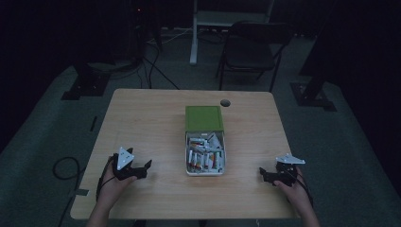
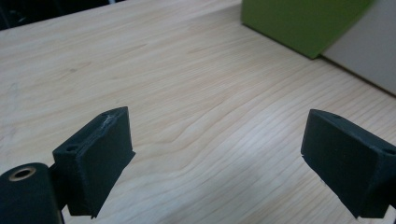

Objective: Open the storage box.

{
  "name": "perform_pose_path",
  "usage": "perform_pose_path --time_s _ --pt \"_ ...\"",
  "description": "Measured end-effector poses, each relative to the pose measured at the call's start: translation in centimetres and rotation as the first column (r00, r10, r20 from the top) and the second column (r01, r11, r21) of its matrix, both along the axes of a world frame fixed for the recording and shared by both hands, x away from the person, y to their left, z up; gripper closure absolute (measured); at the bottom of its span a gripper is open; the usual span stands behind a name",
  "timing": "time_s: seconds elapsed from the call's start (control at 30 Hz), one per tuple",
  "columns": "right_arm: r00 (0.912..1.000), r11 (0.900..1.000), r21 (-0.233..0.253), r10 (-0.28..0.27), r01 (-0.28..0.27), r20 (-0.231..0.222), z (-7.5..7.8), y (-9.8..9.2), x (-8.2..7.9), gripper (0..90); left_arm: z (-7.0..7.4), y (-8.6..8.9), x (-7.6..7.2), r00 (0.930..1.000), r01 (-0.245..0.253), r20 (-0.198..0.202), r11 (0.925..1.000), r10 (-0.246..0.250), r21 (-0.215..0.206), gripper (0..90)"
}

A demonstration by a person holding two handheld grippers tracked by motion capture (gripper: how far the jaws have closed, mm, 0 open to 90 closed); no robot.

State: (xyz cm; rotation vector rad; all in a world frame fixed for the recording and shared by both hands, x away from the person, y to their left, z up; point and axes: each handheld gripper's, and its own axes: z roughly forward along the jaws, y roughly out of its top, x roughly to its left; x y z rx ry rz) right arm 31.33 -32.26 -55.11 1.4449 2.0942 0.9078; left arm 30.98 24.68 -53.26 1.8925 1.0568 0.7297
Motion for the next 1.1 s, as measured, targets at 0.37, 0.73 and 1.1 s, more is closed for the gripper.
perform_pose_path --time_s 0.37,0.73,1.1 --pt "1.0000 1.000 0.000 0.000 0.000 0.000 0.0 0.0 0.0 11.7 0.0 2.7 -0.3 0.9806 -0.183 -0.065 0.9826 0.185 0.030 9.7" --pt "1.0000 1.000 0.000 0.002 -0.002 -0.001 0.0 0.0 0.0 11.7 -0.6 3.7 -0.4 0.9601 -0.234 -0.134 0.9676 0.246 0.094 9.7" --pt "0.9995 0.999 0.002 -0.032 0.032 -0.002 0.0 0.3 0.0 11.7 -1.1 4.1 -0.4 0.9447 -0.255 -0.176 0.9577 0.276 0.133 9.7"
